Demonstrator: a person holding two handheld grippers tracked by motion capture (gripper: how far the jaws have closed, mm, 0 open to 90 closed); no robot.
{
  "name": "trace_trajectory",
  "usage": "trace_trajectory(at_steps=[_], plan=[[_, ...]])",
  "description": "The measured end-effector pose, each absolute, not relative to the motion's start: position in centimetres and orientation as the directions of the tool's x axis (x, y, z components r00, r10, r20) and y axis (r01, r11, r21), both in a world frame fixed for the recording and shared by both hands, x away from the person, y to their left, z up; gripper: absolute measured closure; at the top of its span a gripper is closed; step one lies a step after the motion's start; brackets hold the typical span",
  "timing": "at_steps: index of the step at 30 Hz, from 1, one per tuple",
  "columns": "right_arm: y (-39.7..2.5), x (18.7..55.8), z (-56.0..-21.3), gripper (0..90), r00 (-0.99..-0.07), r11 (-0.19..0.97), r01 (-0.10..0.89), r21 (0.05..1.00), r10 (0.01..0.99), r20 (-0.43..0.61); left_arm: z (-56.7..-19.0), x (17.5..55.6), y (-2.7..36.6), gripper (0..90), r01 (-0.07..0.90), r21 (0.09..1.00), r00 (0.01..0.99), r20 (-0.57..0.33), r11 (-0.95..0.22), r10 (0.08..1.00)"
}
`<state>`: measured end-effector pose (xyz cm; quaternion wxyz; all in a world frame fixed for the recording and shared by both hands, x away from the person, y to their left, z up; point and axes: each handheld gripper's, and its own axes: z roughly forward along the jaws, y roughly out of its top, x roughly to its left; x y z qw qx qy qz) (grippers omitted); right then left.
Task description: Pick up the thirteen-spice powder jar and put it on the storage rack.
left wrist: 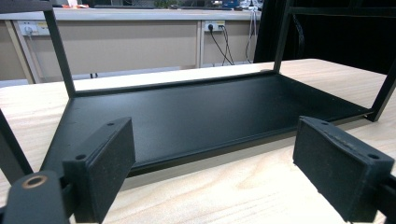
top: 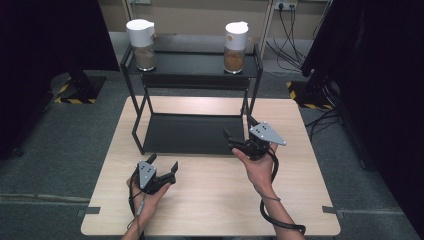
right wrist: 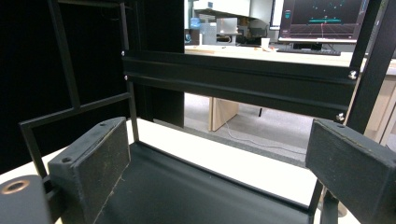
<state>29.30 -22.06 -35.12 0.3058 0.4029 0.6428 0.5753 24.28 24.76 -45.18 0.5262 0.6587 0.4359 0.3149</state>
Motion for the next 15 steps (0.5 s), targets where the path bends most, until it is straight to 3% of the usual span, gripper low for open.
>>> trace_trajectory(at_steps=[15], plan=[[-22.4, 28.1, -37.1, 6.6, -0.505, 0.05, 0.193, 0.98, 0.861, 0.056, -45.2, 24.2, 24.7, 12.4, 0.241, 0.968, 0.421, -0.042, -0.068, 0.906]])
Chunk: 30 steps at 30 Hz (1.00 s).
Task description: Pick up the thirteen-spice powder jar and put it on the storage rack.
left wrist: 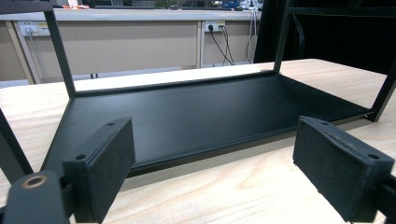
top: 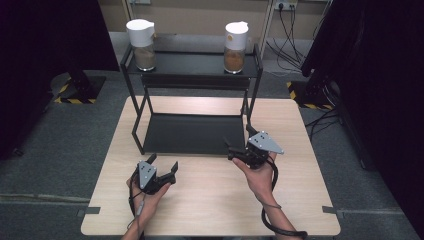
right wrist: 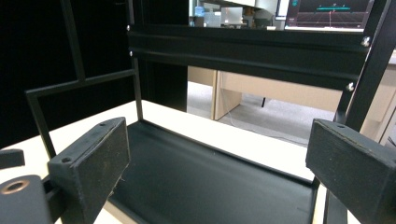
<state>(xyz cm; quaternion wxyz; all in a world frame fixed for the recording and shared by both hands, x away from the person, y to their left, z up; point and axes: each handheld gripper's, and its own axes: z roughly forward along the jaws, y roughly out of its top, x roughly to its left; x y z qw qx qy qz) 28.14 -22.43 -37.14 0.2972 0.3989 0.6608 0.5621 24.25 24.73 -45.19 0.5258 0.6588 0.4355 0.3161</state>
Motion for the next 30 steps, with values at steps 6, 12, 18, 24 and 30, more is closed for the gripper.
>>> trace_trajectory(at_steps=[6, 12, 18, 24, 30], plan=[[-22.7, 27.8, -37.9, 6.5, -0.507, 0.052, 0.2, 0.978, 0.86, 0.058, -45.2, 24.2, 24.7, 12.3, 0.24, 0.968, 0.421, -0.039, -0.07, 0.906], [-22.9, 27.4, -38.7, 6.4, -0.513, 0.058, 0.21, 0.976, 0.857, 0.06, -45.2, 24.2, 24.7, 12.4, 0.24, 0.968, 0.421, -0.038, -0.071, 0.906], [-23.1, 26.8, -39.8, 6.4, -0.52, 0.062, 0.231, 0.971, 0.851, 0.069, -45.2, 24.2, 24.7, 12.3, 0.238, 0.969, 0.421, -0.038, -0.07, 0.906], [-23.3, 26.4, -40.7, 6.3, -0.524, 0.067, 0.255, 0.965, 0.848, 0.079, -45.2, 24.2, 24.7, 12.4, 0.238, 0.969, 0.421, -0.036, -0.072, 0.907], [-23.4, 26.2, -41.2, 6.3, -0.524, 0.069, 0.267, 0.961, 0.848, 0.085, -45.2, 24.2, 24.7, 12.3, 0.237, 0.969, 0.421, -0.036, -0.072, 0.907]])
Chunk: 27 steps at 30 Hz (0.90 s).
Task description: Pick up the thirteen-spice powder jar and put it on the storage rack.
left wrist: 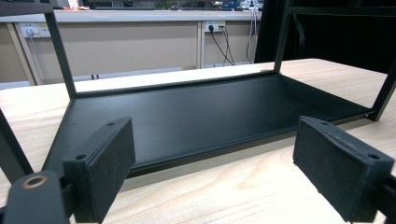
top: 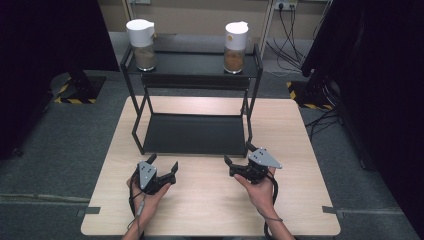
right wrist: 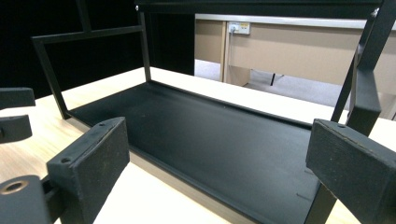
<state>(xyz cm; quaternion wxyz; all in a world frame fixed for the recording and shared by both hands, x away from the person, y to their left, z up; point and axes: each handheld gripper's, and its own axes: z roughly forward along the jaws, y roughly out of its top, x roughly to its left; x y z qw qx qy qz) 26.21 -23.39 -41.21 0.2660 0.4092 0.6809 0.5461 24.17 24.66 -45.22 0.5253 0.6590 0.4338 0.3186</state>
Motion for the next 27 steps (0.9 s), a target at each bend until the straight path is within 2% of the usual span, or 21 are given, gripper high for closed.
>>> trace_trajectory(at_steps=[27], plan=[[-24.1, 24.7, -44.1, 6.3, -0.52, 0.072, 0.33, 0.941, 0.846, 0.118, -45.3, 24.1, 24.6, 12.4, 0.232, 0.97, 0.419, -0.032, -0.073, 0.907]])
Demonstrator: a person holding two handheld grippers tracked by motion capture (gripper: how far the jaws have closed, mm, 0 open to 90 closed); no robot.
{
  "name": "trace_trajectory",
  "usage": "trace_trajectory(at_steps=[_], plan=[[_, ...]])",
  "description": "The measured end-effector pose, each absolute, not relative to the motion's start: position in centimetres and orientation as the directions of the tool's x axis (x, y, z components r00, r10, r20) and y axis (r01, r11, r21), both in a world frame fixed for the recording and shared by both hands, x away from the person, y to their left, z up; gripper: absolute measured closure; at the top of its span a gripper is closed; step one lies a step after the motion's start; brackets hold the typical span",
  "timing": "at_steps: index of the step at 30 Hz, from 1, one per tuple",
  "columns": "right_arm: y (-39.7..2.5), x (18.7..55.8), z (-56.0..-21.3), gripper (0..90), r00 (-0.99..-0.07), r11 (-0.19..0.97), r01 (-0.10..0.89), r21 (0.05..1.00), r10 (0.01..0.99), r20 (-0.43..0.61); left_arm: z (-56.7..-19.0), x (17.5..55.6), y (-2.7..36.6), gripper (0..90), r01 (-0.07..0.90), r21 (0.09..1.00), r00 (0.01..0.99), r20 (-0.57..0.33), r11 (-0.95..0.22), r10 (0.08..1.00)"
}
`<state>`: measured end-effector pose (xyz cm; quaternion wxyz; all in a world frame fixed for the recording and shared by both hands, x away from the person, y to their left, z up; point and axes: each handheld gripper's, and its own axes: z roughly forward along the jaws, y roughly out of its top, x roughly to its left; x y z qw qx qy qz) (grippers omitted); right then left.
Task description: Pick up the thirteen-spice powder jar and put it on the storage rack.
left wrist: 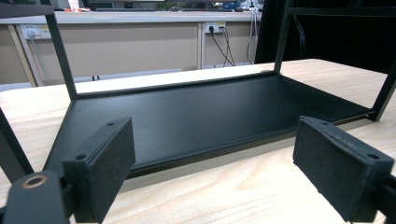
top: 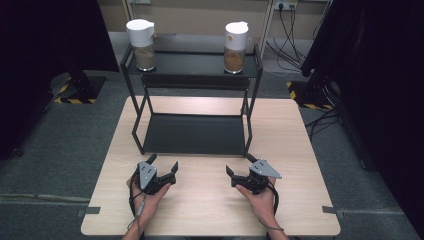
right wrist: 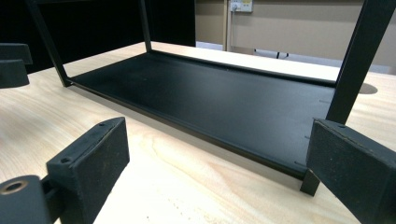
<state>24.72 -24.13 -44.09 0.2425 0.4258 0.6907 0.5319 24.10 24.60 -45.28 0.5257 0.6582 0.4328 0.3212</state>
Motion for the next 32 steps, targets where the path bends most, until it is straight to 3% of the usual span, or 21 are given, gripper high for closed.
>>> trace_trajectory(at_steps=[32], plan=[[-24.49, 24.31, -44.87, 6.3, -0.532, 0.055, 0.329, 0.943, 0.836, 0.137, -45.27, 24.11, 24.62, 12.3, 0.231, 0.97, 0.422, -0.03, -0.076, 0.906]])
